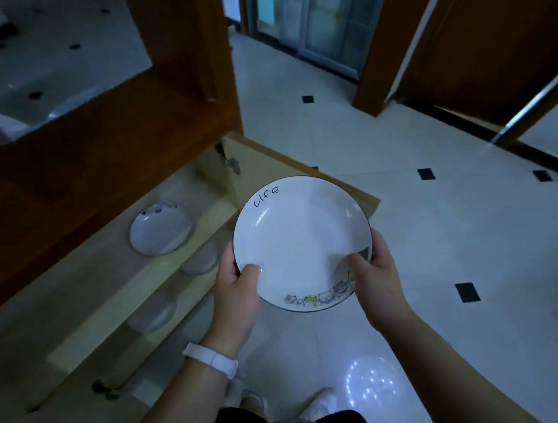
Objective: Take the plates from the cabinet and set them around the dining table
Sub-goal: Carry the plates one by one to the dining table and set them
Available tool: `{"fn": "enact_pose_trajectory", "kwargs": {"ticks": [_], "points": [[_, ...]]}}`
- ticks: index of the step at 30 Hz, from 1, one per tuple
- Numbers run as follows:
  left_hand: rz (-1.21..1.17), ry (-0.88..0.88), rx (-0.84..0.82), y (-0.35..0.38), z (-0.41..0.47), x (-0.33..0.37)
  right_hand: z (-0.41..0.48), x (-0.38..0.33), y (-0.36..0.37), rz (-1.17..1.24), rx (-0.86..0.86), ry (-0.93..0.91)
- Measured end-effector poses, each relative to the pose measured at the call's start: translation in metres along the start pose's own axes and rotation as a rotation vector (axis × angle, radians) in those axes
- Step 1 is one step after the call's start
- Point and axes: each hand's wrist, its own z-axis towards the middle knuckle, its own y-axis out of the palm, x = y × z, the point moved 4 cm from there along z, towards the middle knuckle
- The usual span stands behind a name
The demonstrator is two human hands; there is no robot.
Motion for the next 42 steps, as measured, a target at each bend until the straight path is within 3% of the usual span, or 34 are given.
{"fn": "enact_pose_trajectory", "kwargs": {"ticks": [15,29,42], "points": [[-0.066,-0.011,-0.434,0.247,-0.086,0.024,-0.068,-0.023,-0.255,0.134,0.428,-0.094],[-0.03,-0.058,-0.945,0.434,-0.162,0.02,-0.141,-0.012,-0.413,0.248,0.875,-0.095],[0.013,-0.217,-1.294,0.641,-0.192,-0.015,-0.129,-0.008,-0.556,0.28,1.26,-0.032]]}}
